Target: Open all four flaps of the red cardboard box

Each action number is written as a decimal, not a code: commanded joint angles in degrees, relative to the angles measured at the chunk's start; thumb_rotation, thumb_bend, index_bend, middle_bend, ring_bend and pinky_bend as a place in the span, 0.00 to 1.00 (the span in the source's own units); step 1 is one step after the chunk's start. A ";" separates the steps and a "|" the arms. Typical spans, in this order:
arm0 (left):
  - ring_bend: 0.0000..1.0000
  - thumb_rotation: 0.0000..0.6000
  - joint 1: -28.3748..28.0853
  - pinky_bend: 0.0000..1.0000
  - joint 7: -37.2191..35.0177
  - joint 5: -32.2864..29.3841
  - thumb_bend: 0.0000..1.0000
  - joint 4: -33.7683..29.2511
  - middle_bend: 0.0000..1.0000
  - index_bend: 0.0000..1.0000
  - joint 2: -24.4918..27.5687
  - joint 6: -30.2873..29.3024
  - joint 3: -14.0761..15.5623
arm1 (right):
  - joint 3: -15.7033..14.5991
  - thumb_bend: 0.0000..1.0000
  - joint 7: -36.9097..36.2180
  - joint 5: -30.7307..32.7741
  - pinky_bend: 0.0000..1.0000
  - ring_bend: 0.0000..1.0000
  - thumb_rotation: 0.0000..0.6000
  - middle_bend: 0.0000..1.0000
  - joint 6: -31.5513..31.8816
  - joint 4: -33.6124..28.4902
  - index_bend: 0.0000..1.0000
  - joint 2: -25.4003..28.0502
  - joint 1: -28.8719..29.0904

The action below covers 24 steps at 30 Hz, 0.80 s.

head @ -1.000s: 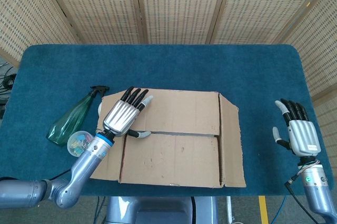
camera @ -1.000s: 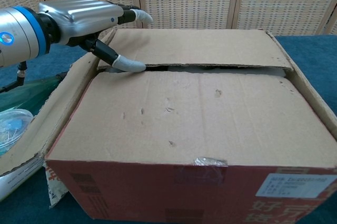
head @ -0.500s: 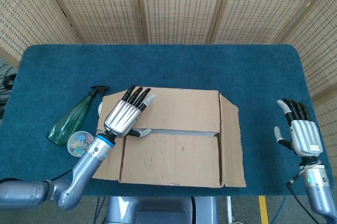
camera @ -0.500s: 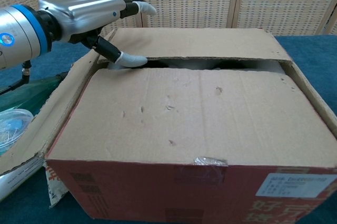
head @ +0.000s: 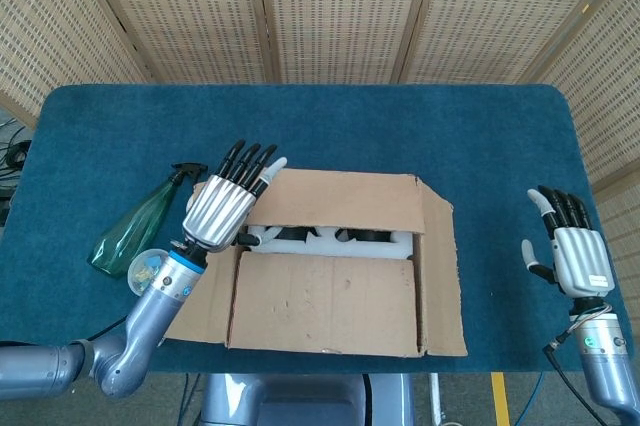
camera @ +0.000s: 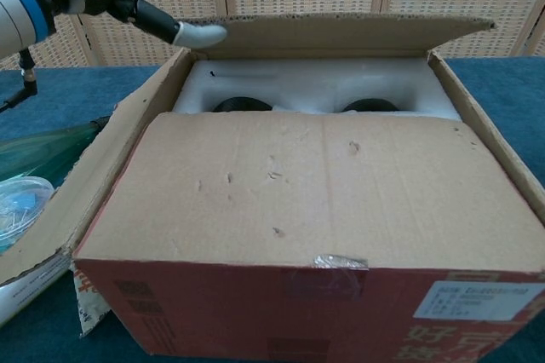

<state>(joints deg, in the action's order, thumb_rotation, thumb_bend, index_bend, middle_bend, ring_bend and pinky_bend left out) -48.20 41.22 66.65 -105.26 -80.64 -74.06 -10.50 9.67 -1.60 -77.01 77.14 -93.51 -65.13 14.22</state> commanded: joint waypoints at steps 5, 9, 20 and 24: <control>0.00 0.44 -0.20 0.00 0.23 0.56 0.26 0.60 0.00 0.00 1.85 -0.11 -2.42 | 0.04 0.52 -0.09 0.02 0.00 0.00 1.00 0.07 0.01 -0.06 0.09 0.08 -0.09; 0.00 0.44 -1.08 0.00 1.09 0.20 0.26 2.00 0.00 0.00 2.05 0.23 -4.09 | 0.05 0.52 -0.14 0.08 0.00 0.00 1.00 0.07 0.16 -0.10 0.09 0.20 -0.28; 0.00 0.44 -5.50 0.00 2.28 -3.23 0.25 9.53 0.00 0.00 -0.29 2.81 -9.25 | 0.11 0.52 -0.31 0.57 0.00 0.00 1.00 0.07 0.44 -0.40 0.09 1.04 -0.93; 0.00 0.44 -7.12 0.00 2.11 -5.14 0.25 12.34 0.00 0.00 -1.34 4.41 -10.53 | 0.11 0.52 -0.43 0.77 0.00 0.00 1.00 0.07 0.40 -0.47 0.09 1.27 -1.11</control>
<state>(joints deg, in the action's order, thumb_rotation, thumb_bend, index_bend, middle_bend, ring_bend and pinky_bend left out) -54.57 43.33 62.37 -93.91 -81.43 -70.40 -20.41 9.78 -2.03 -76.25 77.53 -93.98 -63.86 13.12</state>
